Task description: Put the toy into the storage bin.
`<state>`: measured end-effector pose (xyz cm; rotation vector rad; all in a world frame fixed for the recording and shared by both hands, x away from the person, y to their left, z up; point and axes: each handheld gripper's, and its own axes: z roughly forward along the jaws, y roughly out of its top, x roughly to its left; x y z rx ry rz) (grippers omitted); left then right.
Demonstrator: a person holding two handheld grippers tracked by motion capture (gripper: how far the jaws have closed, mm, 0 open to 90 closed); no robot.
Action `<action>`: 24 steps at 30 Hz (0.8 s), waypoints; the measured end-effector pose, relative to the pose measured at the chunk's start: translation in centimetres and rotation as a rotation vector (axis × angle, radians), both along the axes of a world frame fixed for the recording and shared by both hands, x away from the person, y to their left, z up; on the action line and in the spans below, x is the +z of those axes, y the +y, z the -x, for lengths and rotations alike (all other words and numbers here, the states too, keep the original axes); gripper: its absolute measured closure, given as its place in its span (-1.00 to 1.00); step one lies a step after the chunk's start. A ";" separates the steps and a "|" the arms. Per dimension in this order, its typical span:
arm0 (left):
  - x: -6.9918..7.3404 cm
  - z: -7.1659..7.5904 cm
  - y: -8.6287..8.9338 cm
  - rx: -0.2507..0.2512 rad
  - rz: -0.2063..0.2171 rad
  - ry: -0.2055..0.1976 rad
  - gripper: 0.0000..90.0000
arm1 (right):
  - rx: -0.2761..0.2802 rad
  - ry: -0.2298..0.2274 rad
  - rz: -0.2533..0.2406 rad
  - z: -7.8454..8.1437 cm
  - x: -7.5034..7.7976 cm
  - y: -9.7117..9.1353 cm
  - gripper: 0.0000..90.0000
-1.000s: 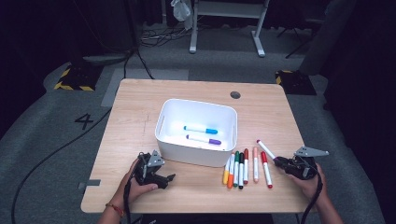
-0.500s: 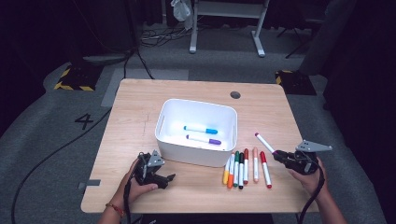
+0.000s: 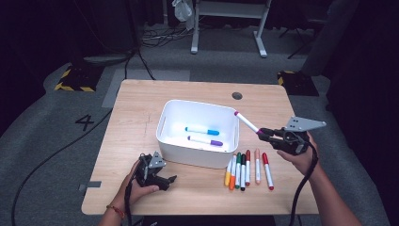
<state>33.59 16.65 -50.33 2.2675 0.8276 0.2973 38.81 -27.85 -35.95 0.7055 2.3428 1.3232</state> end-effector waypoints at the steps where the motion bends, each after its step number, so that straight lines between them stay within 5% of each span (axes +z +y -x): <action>1: 0.0 0.0 0.0 0.000 0.000 0.000 -0.67 | 0.019 -0.001 0.008 -0.2 0.3 0.7 0.68; 13: 0.0 0.0 0.0 -0.003 -0.003 -0.003 -0.67 | 0.212 0.060 0.113 -2.5 1.1 9.1 0.67; 24: 0.0 0.0 0.0 -0.005 -0.003 -0.003 -0.67 | 0.312 0.161 0.257 -3.4 -0.5 13.4 0.67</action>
